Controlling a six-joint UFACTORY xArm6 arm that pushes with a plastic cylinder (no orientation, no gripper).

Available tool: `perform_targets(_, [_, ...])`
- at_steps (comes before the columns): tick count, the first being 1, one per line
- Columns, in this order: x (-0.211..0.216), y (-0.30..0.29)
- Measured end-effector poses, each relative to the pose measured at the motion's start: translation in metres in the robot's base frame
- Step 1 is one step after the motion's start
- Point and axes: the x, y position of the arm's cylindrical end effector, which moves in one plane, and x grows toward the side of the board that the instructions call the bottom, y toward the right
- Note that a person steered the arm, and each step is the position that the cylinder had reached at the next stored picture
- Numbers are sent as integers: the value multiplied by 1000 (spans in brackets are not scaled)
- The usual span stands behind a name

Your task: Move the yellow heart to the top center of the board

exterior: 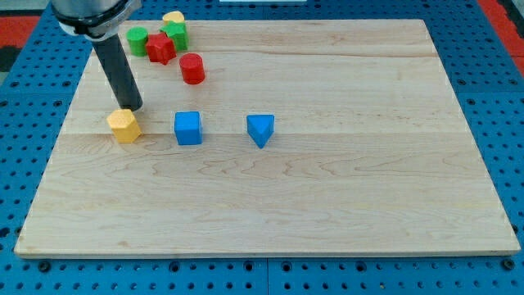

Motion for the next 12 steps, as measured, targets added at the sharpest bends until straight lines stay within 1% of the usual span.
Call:
perform_targets(1, [-31,-50])
perform_targets(2, [-82,-108])
perform_targets(3, [-144,-94])
perform_targets(4, [-189,-58])
perform_targets(6, [-189,66])
perform_targets(7, [-189,96])
perform_targets(9, [-189,95])
perform_targets(10, [-189,139])
perform_targets(11, [-182,256])
perform_targets(12, [-133,334])
